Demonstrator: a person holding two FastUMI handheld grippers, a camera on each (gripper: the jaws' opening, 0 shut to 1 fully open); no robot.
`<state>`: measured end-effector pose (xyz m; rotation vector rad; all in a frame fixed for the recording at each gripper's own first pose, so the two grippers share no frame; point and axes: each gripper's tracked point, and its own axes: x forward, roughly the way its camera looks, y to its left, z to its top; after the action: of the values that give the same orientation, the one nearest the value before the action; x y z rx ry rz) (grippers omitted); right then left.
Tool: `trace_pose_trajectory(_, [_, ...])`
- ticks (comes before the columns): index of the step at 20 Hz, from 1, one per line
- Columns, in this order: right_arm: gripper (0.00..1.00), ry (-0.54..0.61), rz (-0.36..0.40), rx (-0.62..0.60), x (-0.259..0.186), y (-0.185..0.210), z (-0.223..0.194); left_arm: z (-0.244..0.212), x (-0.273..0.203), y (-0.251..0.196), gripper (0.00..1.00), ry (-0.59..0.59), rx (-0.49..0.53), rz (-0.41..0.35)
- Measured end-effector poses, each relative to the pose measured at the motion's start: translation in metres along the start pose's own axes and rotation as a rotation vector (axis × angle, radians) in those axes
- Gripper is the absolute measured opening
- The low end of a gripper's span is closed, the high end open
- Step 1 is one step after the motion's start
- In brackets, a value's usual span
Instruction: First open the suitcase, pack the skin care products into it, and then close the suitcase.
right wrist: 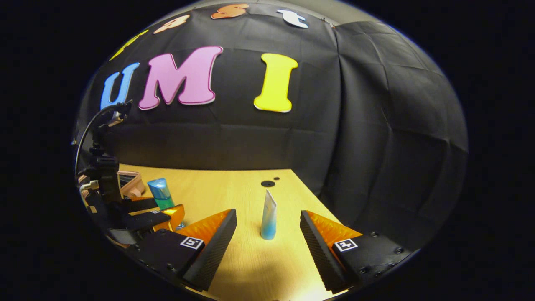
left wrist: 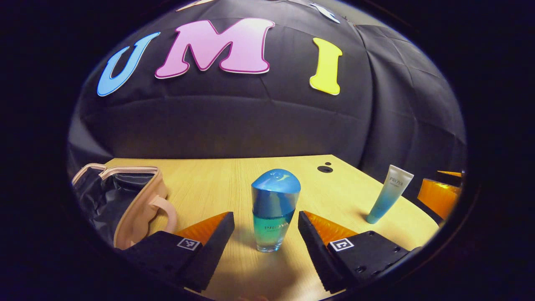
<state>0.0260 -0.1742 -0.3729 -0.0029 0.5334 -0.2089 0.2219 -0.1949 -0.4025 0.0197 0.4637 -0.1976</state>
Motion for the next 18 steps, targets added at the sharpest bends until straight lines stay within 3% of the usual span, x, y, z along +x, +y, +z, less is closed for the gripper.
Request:
trace_pose_trajectory(6, [0.97,0.034,0.035,0.013,0.022,0.017,-0.011,-0.008,0.032,-0.016,0.94,0.053,0.053,-0.023])
trace_pose_trajectory(7, [0.97,0.047,0.036,0.011,0.025,0.018,-0.015,-0.016,0.032,-0.016,0.87,0.081,0.055,-0.021])
trace_pose_trajectory(10, [0.97,0.065,0.019,0.030,0.034,0.014,-0.022,-0.015,0.035,-0.015,0.81,0.083,0.036,-0.022])
trace_pose_trajectory(12, [0.97,0.069,0.003,0.050,0.041,0.008,-0.023,-0.017,0.030,-0.013,0.67,0.097,0.042,-0.027])
trace_pose_trajectory(13, [0.97,0.067,-0.004,0.058,0.045,0.006,-0.023,-0.017,0.030,-0.013,0.54,0.100,0.042,-0.037])
trace_pose_trajectory(18, [0.96,0.072,-0.010,0.060,0.070,0.010,-0.020,-0.018,0.029,-0.009,0.48,0.093,0.004,-0.043])
